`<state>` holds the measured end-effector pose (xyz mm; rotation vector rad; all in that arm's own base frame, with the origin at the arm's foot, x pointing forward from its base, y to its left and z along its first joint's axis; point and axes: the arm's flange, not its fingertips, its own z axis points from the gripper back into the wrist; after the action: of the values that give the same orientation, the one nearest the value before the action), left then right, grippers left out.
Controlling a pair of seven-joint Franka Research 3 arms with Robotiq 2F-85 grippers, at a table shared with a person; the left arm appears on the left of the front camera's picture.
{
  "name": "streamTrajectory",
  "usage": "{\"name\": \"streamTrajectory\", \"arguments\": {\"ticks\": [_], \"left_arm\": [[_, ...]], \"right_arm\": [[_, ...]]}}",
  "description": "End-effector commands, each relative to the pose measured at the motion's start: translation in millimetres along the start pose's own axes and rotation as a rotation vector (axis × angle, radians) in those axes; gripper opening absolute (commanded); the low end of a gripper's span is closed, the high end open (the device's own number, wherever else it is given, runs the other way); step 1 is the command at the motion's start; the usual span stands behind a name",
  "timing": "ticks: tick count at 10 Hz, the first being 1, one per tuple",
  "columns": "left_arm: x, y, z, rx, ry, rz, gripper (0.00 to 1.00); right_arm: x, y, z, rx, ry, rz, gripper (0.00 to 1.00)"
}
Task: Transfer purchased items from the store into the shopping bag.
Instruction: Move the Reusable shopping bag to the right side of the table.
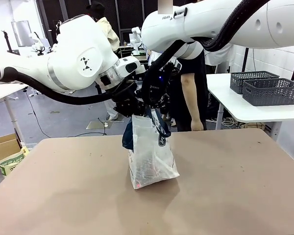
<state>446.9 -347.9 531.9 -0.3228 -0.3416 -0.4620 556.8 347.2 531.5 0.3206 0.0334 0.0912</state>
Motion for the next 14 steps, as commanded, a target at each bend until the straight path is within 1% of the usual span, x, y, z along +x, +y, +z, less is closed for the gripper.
{"name": "streamTrajectory", "arguments": {"ticks": [1, 2, 3, 4, 5, 7, 9, 10, 12, 14], "left_arm": [[-10, 2, 6, 0.04, 0.016, 0.011, 0.0], [-8, 1, 5, 0.021, 0.017, -0.002, 0.0], [-7, 1, 4, 0.032, 0.023, -0.029, 0.0], [-1, 0, 1, 0.005, 0.0, -0.005, 0.0], [-1, 0, 1, 0.005, 0.0, -0.005, 0.0], [-1, 0, 1, 0.005, 0.0, -0.005, 0.0], [-1, 0, 1, 0.005, 0.0, -0.005, 0.0], [-1, 0, 1, 0.005, 0.0, -0.005, 0.0], [-1, 0, 1, 0.005, 0.0, -0.005, 0.0], [-1, 0, 1, 0.005, 0.0, -0.005, 0.0]], "right_arm": [[-5, -11, 4, 0.024, -0.022, -0.009, 0.0], [-6, -12, 4, 0.03, -0.021, 0.0, 0.0], [-7, -13, 5, 0.038, -0.022, 0.011, 0.0], [-8, -15, 6, 0.053, -0.031, 0.038, 0.0], [-10, -19, 8, 0.079, -0.035, 0.096, 0.08], [-13, -28, 15, 0.096, -0.066, 0.101, 0.46], [-22, -42, 23, 0.161, -0.082, 0.151, 0.85], [-27, -50, 26, 0.179, -0.083, 0.15, 1.0], [-38, -75, 33, 0.213, -0.093, 0.183, 1.0], [-53, -108, 43, 0.208, -0.062, 0.241, 1.0]]}}
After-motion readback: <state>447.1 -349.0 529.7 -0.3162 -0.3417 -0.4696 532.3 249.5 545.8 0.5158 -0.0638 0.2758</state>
